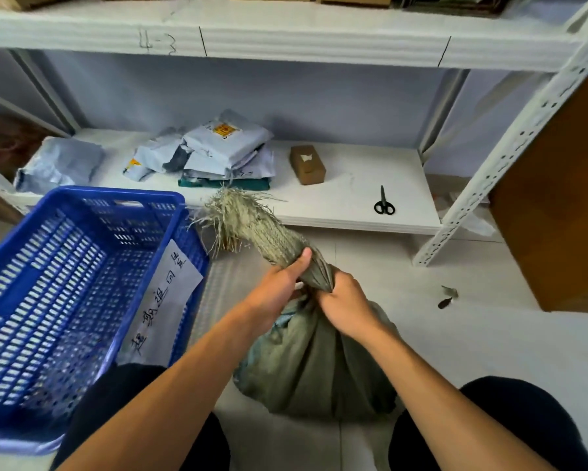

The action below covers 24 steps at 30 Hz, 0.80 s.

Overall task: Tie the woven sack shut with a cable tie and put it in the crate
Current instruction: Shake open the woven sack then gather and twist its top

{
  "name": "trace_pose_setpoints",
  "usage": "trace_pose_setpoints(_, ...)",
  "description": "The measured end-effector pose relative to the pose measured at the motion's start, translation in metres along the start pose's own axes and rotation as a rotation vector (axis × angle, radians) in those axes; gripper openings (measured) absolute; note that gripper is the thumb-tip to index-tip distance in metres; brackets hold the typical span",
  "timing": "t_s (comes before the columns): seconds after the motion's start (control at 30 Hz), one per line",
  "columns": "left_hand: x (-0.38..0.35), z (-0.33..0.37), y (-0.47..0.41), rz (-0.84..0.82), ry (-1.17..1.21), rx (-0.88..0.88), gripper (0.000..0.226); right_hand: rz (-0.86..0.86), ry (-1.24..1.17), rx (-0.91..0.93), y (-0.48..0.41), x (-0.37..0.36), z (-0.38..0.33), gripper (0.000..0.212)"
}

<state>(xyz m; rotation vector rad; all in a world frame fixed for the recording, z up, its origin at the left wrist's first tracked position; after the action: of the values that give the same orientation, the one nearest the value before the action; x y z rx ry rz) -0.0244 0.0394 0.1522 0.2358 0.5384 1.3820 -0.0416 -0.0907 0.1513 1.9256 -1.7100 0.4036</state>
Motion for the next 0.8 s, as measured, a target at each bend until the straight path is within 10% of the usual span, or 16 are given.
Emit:
trace_pose_setpoints(0.17, 0.007, 0.004, -0.019, -0.073, 0.091, 0.08, 0.047, -0.06, -0.033, 0.005, -0.01, -0.007, -0.008, 0.008)
trace_pose_setpoints(0.6, 0.016, 0.037, -0.029, 0.001, -0.373, -0.291, 0.029, 0.185, 0.06, -0.181, -0.042, -0.012, -0.005, 0.032)
trace_pose_setpoints(0.8, 0.044, 0.032, -0.023, -0.052, -0.797, -0.314, 0.077, 0.25, 0.021, -0.214, -0.045, 0.001, 0.003, 0.036)
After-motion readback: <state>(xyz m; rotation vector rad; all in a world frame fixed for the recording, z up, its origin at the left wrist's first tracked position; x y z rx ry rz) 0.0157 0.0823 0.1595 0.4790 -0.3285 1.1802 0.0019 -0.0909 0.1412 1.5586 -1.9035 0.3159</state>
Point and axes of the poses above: each hand's wrist, its own y-axis away from the middle knuckle, its own x-axis out of the back of the hand, z = x × y, the point moved 3 cm from there along -y, towards the middle knuckle, and after that the axes turned 4 degrees about y, right-handed, at the moved point
